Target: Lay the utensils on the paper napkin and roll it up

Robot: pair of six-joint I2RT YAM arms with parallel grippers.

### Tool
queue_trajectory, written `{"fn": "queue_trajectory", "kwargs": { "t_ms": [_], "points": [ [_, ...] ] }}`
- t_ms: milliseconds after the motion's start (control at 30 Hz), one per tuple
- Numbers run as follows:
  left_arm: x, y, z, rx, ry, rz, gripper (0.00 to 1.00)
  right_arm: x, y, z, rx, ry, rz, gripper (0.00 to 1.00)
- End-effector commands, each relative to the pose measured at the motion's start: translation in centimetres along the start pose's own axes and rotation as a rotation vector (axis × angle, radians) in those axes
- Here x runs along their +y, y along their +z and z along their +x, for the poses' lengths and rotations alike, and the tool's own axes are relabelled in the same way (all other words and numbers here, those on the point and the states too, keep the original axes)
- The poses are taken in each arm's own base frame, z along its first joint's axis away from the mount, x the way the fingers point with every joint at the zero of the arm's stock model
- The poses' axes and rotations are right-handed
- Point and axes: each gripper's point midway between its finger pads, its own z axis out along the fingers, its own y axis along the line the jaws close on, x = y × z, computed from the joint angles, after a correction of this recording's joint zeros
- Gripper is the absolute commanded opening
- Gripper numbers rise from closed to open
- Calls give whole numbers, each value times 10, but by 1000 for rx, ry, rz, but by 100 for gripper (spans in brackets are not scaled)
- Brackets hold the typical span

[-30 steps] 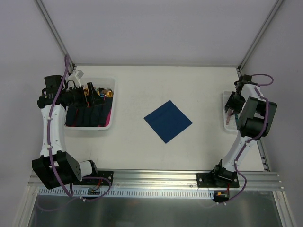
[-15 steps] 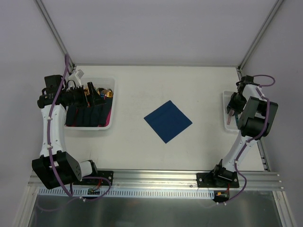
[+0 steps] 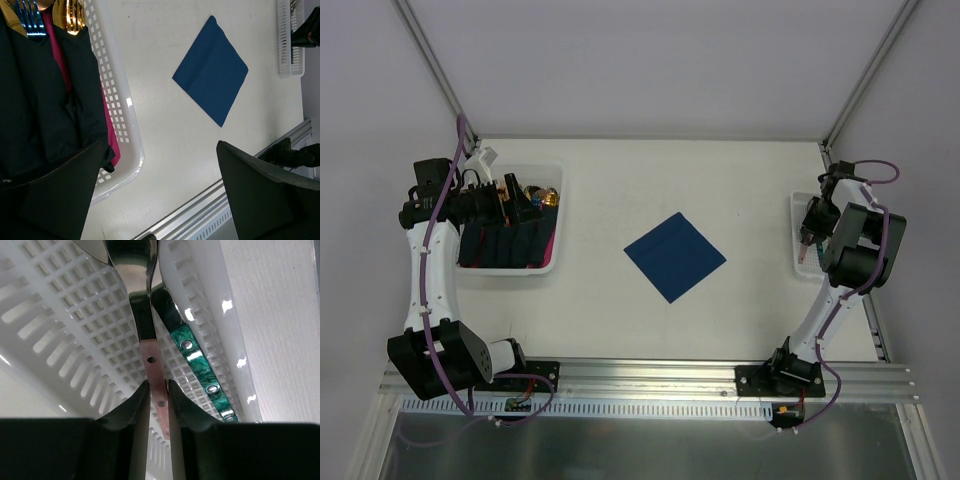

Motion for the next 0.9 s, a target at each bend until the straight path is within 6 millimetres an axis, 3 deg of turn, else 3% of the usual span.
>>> {"fn": "queue_trajectory", "kwargs": {
  "t_ms": [0,167,200,333,367,433,500,600,633,667,800,833,867],
  "points": [
    [-9,-6,-11,-34,24,25,99,-3,-12,-9,-52,3,-5,20],
    [-10,-7,-12,-36,19,26,99,-4,-28,-14,-89,6,-7,0],
    [-10,-7,-13,-40,25,24,99,-4,-33,-15,-98,6,-6,0],
    [-11,-10,-16,-51,39,16,99,-8,-71,-20,-153,0,0,0],
    [-11,-11,-16,-52,40,9,99,-8,-93,-26,-205,0,-6,0],
    [-11,-12,-17,-58,45,-1,99,-6,-117,-20,-208,-16,-13,0],
    [-8,-13,-19,-61,45,-19,99,6,-151,-25,-256,-33,-79,0],
    [-6,-13,-19,-62,43,-34,99,36,-179,-6,-254,-96,-166,0],
    [-5,-13,-20,-65,39,-40,99,65,-186,8,-228,-142,-258,0],
    [-5,-13,-20,-65,35,-42,99,79,-189,18,-216,-158,-301,0],
    [0,-14,-20,-67,26,-73,99,149,-192,74,-158,-278,-358,0],
    [1,-14,-20,-71,-14,-93,99,174,-188,96,-135,-333,-373,0],
    [3,-15,-20,-74,-22,-105,99,186,-185,104,-124,-339,-375,0]
  ]
}}
